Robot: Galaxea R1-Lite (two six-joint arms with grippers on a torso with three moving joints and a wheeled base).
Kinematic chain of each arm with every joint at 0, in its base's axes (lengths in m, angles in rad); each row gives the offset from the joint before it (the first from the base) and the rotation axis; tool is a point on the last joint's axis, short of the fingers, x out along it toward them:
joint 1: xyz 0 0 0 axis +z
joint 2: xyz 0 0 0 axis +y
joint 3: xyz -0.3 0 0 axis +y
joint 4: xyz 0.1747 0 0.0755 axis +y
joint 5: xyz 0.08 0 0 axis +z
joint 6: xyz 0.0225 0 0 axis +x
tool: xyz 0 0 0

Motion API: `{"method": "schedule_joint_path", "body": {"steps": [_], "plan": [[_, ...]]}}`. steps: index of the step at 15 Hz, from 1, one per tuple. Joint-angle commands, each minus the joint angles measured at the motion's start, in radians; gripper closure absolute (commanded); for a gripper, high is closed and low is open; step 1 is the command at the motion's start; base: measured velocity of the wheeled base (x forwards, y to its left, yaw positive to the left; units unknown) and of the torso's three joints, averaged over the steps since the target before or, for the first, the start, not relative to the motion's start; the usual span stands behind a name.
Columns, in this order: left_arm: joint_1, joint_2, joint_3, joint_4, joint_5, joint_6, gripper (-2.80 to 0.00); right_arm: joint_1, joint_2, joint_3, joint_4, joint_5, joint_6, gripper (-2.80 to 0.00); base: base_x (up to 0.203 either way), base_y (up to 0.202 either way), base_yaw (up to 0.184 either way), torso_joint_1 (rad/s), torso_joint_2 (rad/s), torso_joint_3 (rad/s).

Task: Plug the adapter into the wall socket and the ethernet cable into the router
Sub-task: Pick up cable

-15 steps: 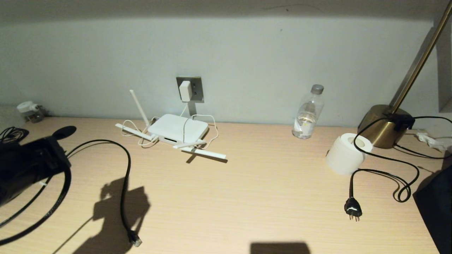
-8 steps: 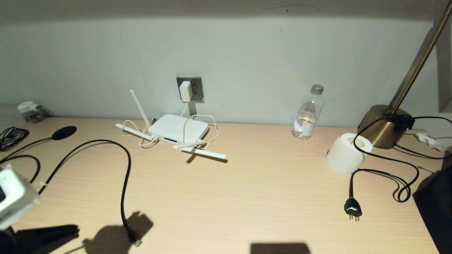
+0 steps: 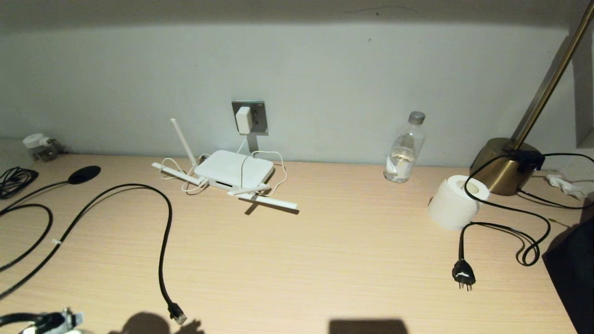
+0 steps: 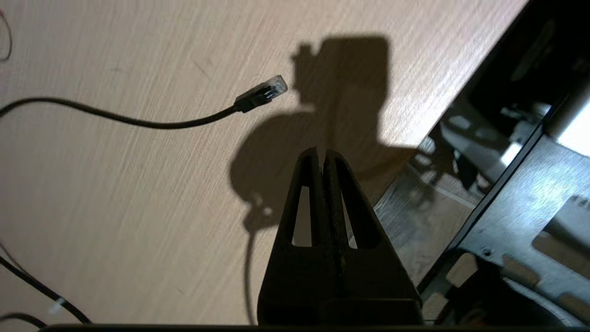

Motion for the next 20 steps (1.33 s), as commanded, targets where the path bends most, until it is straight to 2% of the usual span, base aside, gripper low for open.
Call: {"method": "schedule_joint_path", "body": {"steps": [1,3,5,8,9,11,14,17,20], "plan": [[-0.001,0.063,0.014,-0.009,0.001,0.08,0.0,0.0,0.0,0.001,0.001,0.0,-0.001,0.0,0.0,0.0,0.0,0.0,0.0,0.0],[-0.002,0.115,-0.003,-0.019,-0.002,0.22,0.0,0.0,0.001,0.0,0.001,0.0,-0.001,0.0,0.0,0.0,0.0,0.0,0.0,0.0],[-0.001,0.18,-0.005,-0.083,-0.008,0.255,0.0,0.0,0.0,0.0,0.001,0.0,-0.001,0.0,0.0,0.0,0.0,0.0,0.0,0.0],[0.004,0.308,0.003,-0.273,-0.037,0.278,0.0,0.0,0.0,0.0,0.001,0.0,-0.001,0.0,0.0,0.0,0.0,0.0,0.0,0.0],[0.016,0.356,0.006,-0.349,-0.067,0.308,0.0,0.0,0.0,0.001,0.001,0.0,-0.001,0.0,0.0,0.0,0.0,0.0,0.0,0.0],[0.066,0.41,0.004,-0.45,-0.121,0.427,0.0,0.0,0.001,0.0,0.001,0.0,-0.001,0.0,0.0,0.0,0.0,0.0,0.0,0.0],[0.125,0.39,0.007,-0.46,-0.168,0.469,0.0,-0.001,0.0,0.0,0.001,0.0,-0.001,0.0,0.0,0.0,0.0,0.0,0.0,0.0],[0.135,0.283,0.048,-0.45,-0.187,0.503,0.0,0.0,0.0,0.0,0.001,0.0,-0.001,0.0,0.0,0.0,0.0,0.0,0.0,0.0],[0.134,0.171,0.089,-0.366,-0.19,0.526,0.0,0.0,0.0,0.001,0.001,0.0,-0.002,0.0,0.0,0.0,0.0,0.0,0.0,0.0]]}}
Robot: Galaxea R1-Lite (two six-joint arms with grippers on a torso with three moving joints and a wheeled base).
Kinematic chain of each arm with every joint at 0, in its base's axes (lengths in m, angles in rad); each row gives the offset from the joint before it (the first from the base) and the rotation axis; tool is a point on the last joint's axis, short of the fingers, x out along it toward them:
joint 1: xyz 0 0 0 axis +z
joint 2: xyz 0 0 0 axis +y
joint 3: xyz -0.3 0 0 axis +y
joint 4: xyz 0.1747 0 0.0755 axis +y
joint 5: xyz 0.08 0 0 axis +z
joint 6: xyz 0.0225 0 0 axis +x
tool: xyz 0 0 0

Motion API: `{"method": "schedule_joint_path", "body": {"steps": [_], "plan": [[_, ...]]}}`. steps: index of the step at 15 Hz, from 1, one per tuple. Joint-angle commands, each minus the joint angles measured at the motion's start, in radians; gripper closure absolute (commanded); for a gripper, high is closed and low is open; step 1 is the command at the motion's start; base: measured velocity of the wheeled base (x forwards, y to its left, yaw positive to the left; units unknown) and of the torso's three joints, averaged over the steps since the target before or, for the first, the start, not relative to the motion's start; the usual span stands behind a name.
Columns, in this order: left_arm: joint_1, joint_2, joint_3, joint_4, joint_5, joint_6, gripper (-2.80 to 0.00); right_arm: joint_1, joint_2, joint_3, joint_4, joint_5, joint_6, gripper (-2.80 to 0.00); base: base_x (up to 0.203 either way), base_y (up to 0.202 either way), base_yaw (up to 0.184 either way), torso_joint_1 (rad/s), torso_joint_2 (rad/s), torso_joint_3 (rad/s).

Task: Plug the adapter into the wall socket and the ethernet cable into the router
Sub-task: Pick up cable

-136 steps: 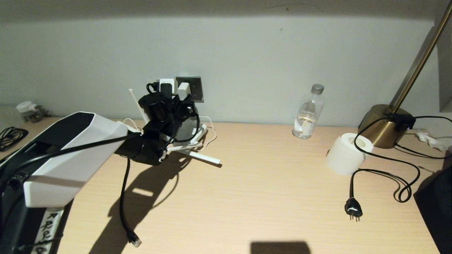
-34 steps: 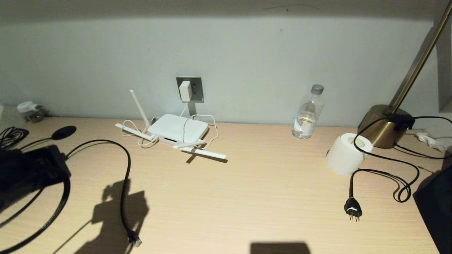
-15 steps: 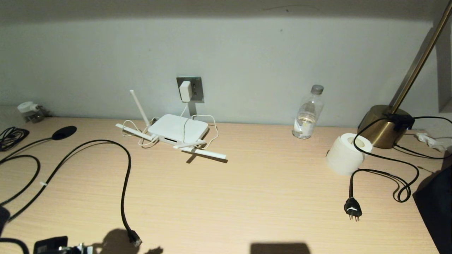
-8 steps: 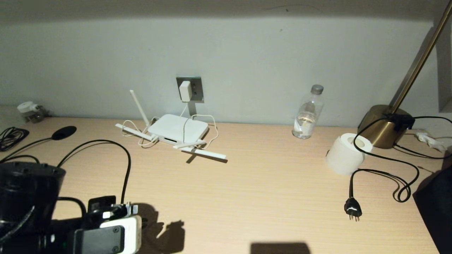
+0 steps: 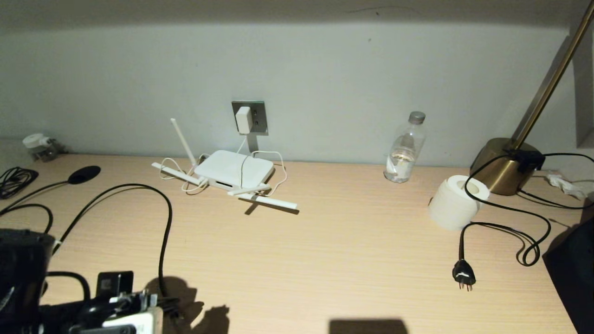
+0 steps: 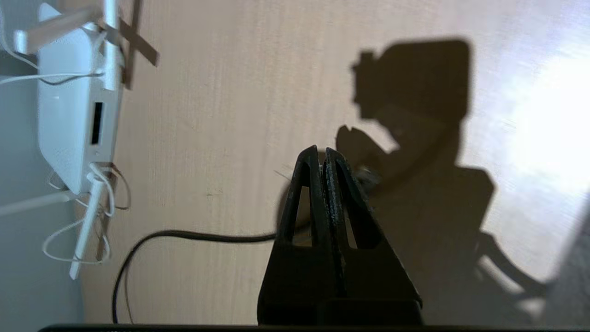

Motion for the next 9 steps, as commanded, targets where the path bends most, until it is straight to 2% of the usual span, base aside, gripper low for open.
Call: {"method": "schedule_joint_path", "body": {"steps": [1,2,4,7,9], "plan": [[0.001,-0.105,0.019,0.095,-0.002,0.014,0.0,0.001,0.001,0.001,0.001,0.001,-0.001,0.0,0.0,0.0,0.0,0.0,0.0,0.0],[0.002,-0.117,0.026,0.116,-0.001,0.016,-2.8,0.001,0.001,-0.001,0.001,0.001,-0.001,0.0,0.0,0.0,0.0,0.0,0.0,0.0],[0.002,-0.11,0.049,0.111,0.0,0.017,-2.8,0.001,0.0,0.0,0.001,0.001,-0.001,0.0,0.0,0.0,0.0,0.0,0.0,0.0],[0.008,-0.092,0.061,0.106,0.008,0.055,-2.8,-0.001,0.0,0.0,0.001,0.001,-0.001,0.0,0.0,0.0,0.0,0.0,0.0,0.0],[0.018,-0.075,0.063,0.106,0.036,0.072,-2.8,0.001,0.0,-0.001,0.001,0.001,-0.001,0.0,0.0,0.0,0.0,0.0,0.0,0.0]]}}
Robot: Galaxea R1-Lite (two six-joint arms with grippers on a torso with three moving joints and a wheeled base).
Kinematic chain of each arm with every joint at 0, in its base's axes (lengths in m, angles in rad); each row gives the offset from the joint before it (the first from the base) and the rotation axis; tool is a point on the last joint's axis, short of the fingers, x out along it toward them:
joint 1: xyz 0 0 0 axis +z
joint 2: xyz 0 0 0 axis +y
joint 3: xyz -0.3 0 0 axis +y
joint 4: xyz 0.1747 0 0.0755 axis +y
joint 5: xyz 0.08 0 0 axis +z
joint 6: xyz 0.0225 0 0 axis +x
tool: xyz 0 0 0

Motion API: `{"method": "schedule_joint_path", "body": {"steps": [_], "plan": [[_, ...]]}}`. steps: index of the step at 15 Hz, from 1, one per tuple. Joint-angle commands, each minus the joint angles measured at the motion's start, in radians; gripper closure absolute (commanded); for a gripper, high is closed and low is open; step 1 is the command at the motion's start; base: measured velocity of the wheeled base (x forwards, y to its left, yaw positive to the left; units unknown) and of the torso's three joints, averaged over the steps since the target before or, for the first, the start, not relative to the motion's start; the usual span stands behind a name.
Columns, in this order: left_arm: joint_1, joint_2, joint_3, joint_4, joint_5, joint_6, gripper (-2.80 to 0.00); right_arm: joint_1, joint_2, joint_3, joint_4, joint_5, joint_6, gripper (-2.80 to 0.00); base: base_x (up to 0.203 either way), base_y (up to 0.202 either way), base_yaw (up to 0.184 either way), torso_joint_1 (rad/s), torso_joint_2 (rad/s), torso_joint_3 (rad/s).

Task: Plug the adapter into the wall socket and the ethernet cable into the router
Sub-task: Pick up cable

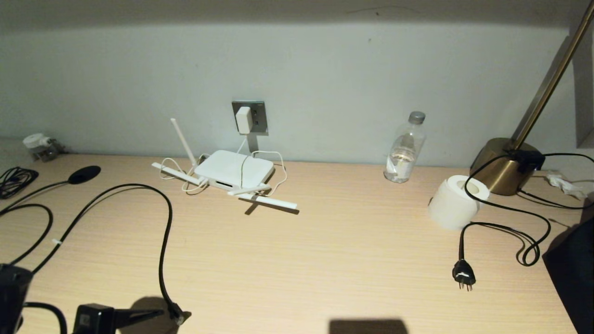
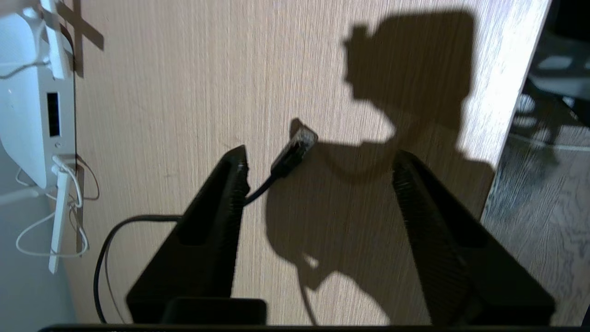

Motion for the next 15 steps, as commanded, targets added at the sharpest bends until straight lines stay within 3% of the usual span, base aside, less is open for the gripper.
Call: {"method": "schedule_joint_path", "body": {"steps": [1,4,9,15], "plan": [[0.014,0.033,0.003,0.0,0.026,0.021,-2.8,0.001,0.0,0.001,0.001,0.0,0.0,0.0,0.0,0.0,0.0,0.0,0.0,0.0],[0.028,0.097,-0.007,-0.038,0.047,0.036,-2.8,0.001,0.001,0.001,0.001,0.0,0.0,0.0,0.0,0.0,0.0,0.0,0.0,0.0],[0.034,0.224,-0.006,-0.196,0.048,0.075,-2.8,0.001,0.0,0.0,0.001,0.0,-0.001,0.0,0.0,0.0,0.0,0.0,0.0,0.0],[0.066,0.256,-0.004,-0.209,0.048,0.13,-2.8,0.001,0.001,0.001,0.001,0.0,0.0,0.0,0.0,0.0,0.0,0.0,0.0,0.0]]}}
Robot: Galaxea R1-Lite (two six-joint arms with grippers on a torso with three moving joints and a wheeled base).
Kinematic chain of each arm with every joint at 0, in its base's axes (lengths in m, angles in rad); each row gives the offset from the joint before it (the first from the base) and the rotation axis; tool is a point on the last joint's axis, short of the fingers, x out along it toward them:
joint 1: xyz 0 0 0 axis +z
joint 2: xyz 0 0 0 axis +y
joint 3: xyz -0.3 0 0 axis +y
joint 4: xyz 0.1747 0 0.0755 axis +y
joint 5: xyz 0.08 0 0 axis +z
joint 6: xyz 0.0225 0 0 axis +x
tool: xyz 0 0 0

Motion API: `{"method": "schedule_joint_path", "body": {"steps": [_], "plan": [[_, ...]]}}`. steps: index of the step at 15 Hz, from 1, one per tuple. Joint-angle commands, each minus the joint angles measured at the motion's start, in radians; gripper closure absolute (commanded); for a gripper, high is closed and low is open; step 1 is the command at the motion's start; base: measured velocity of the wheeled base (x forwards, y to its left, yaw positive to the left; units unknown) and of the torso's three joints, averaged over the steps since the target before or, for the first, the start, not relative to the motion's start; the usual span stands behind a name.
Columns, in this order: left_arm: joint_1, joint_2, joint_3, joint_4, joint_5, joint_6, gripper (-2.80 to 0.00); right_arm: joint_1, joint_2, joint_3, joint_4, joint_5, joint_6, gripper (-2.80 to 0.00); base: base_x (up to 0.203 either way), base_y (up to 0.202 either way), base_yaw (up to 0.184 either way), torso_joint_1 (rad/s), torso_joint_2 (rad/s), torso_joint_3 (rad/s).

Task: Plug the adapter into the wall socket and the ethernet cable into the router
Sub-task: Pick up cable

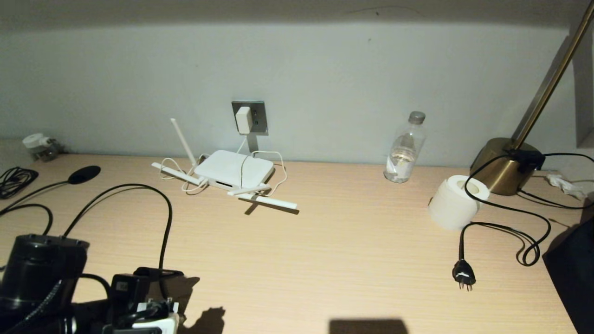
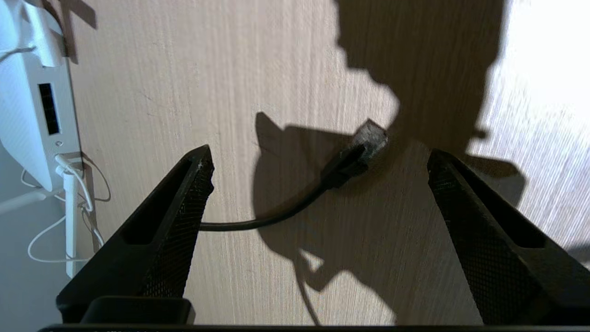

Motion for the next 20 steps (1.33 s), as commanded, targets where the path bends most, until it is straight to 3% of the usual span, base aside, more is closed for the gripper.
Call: {"method": "schedule_joint_path", "body": {"steps": [1,3,7,9,16,20], "plan": [[0.02,0.034,-0.001,-0.002,-0.001,0.021,-2.8,0.0,0.001,-0.001,0.001,0.001,0.0,0.0,0.0,0.0,0.0,0.0,0.0,0.0],[0.023,0.075,-0.013,-0.028,0.0,0.023,-2.8,0.0,0.0,0.0,0.001,0.001,0.0,0.0,0.0,0.0,0.0,0.0,0.0,0.0],[0.028,0.214,-0.02,-0.237,-0.002,0.02,-2.8,0.0,0.0,-0.001,0.001,0.001,0.0,0.0,0.0,0.0,0.0,0.0,0.0,0.0],[0.028,0.267,-0.051,-0.282,-0.003,0.022,-2.8,0.0,0.0,0.0,0.001,0.001,0.0,0.0,0.0,0.0,0.0,0.0,0.0,0.0],[0.034,0.27,-0.128,-0.215,-0.006,0.022,-2.8,0.0,0.0,0.0,0.001,0.001,0.0,0.0,0.0,0.0,0.0,0.0,0.0,0.0],[0.034,0.287,-0.148,-0.189,-0.004,0.075,-2.8,0.0,0.0,0.001,0.001,0.001,0.0,0.0,0.0,0.0,0.0,0.0,0.0,0.0]]}}
